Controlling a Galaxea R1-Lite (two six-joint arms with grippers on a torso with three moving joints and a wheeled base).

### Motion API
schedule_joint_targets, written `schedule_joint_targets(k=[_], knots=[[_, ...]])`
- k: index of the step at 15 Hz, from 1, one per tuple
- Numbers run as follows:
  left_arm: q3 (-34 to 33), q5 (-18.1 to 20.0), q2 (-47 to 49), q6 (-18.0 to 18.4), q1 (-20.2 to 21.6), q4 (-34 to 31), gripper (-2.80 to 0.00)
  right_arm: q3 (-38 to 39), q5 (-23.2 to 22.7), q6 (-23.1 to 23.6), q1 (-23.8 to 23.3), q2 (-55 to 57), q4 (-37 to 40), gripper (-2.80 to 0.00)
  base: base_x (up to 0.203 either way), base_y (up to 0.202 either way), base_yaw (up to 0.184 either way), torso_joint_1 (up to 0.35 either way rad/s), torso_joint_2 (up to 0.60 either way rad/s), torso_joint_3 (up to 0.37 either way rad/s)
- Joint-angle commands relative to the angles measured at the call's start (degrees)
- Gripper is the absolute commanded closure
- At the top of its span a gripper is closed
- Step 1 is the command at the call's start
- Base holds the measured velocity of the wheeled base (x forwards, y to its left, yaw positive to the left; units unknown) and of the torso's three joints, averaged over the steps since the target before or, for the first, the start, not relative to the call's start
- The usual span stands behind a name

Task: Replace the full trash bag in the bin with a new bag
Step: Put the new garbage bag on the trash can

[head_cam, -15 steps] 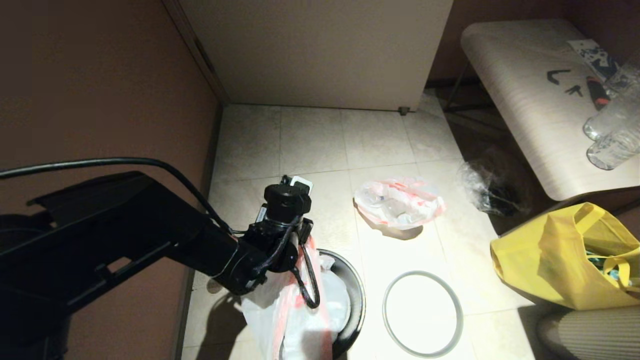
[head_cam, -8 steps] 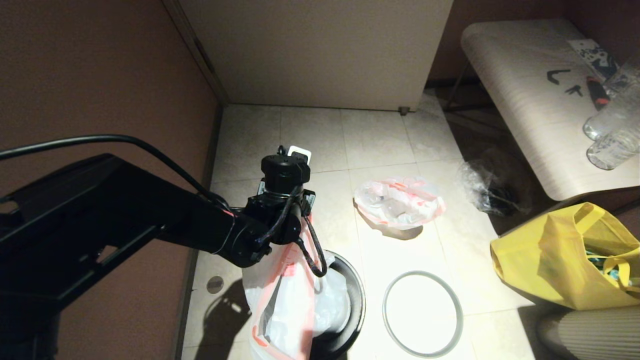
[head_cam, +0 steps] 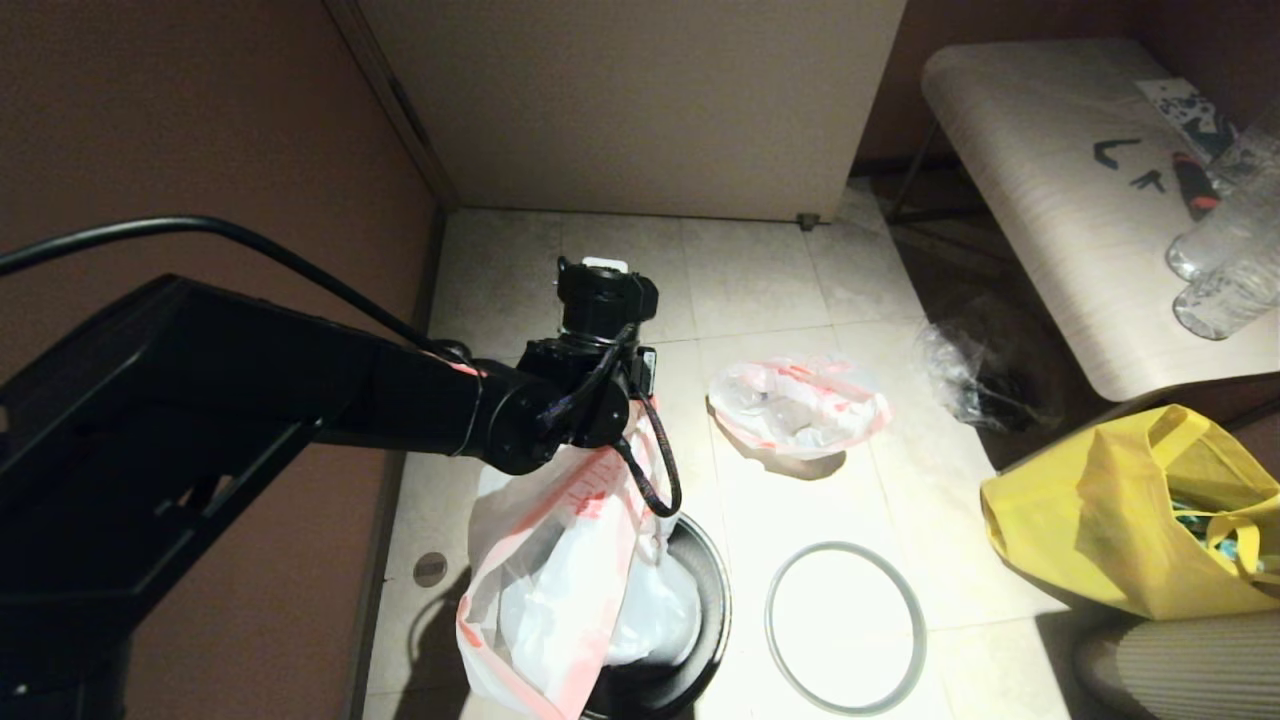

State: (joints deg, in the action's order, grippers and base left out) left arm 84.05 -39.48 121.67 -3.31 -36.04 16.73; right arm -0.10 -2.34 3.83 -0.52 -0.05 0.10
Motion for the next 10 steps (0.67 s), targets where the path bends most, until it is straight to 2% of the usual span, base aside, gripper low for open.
schedule_joint_targets(k=[1, 2, 5, 10], knots=[[1.87, 2.11, 1.29, -7.00, -0.83, -7.51, 0.00, 0.01, -0.03, 0.04, 0.00, 0.05, -0.01, 0.00, 0.000, 0.000, 0.000, 0.000, 0.00, 0.000], [1.57, 2.64, 1.37, -8.17, -0.72, -8.70, 0.00, 0.01, -0.03, 0.04, 0.00, 0.05, -0.01, 0.00, 0.000, 0.000, 0.000, 0.000, 0.00, 0.000], [2.90, 2.91, 1.29, -8.37, -0.53, -10.11, 0.00, 0.01, -0.03, 0.04, 0.00, 0.05, -0.01, 0.00, 0.000, 0.000, 0.000, 0.000, 0.00, 0.000], [12.86, 2.97, 2.18, -9.27, 0.06, -14.25, 0.00, 0.01, 0.06, -0.31, 0.26, 0.05, -0.01, 0.00, 0.000, 0.000, 0.000, 0.000, 0.00, 0.000]])
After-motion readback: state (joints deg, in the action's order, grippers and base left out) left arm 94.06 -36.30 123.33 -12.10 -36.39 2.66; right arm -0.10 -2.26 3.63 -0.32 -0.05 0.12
